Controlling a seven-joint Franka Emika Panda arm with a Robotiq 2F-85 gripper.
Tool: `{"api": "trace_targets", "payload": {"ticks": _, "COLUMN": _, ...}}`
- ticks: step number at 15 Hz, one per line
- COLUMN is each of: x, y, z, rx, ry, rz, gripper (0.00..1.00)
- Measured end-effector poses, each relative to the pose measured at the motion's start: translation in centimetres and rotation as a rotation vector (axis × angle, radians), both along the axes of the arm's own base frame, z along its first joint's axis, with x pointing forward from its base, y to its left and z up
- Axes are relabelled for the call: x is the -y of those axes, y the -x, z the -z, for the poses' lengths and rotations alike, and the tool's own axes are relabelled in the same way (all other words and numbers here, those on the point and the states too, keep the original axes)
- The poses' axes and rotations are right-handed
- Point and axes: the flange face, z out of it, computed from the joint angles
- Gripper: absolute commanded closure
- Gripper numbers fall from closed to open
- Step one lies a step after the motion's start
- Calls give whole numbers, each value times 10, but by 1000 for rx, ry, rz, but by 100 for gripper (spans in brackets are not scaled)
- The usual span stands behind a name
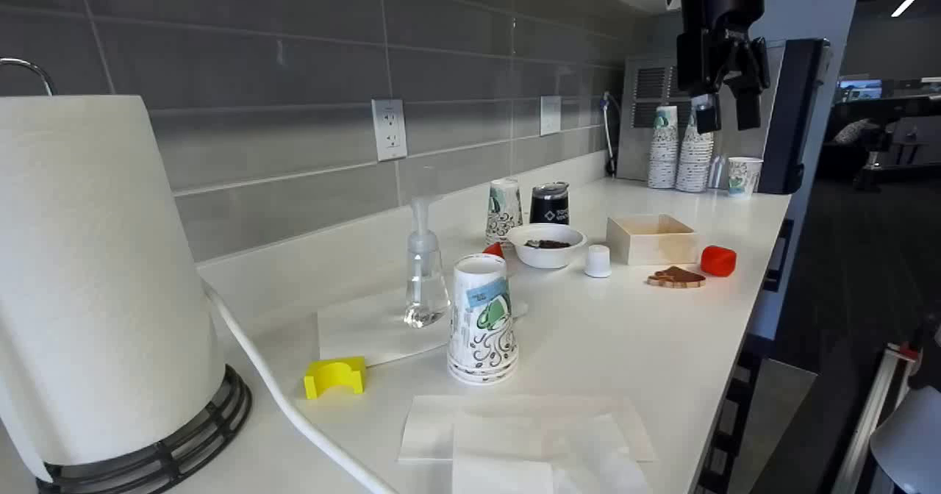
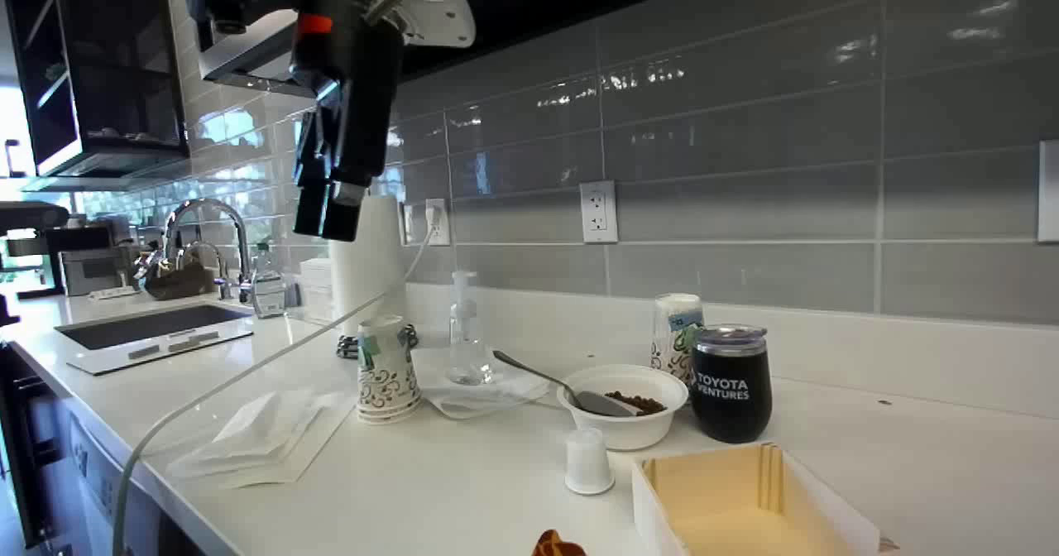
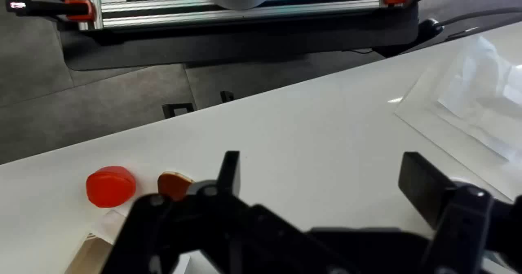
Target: Use one napkin to wipe the countertop.
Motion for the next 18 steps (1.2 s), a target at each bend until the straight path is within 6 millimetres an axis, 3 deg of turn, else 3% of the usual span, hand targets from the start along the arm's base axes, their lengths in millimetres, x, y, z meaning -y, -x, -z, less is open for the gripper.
{"api": "trace_targets", "payload": {"ticks": 8, "x": -1, "y": 0, "z": 0, "rx": -1, "ry": 2, "rz": -2, "gripper": 0}}
{"api": "trace_targets", "payload": {"ticks": 10, "x": -11, "y": -2, "z": 3, "rx": -2, "ry": 16, "rz": -24, "gripper": 0}}
{"api": "trace_targets", "payload": {"ticks": 13, "x": -50, "y": -3, "z": 12, "rx": 12, "ry": 38, "rz": -95, "gripper": 0}}
{"api": "trace_targets", "payload": {"ticks": 18, "x": -146, "y": 12, "z": 35, "rx": 99, "ry": 69, "rz": -247, "gripper": 0}}
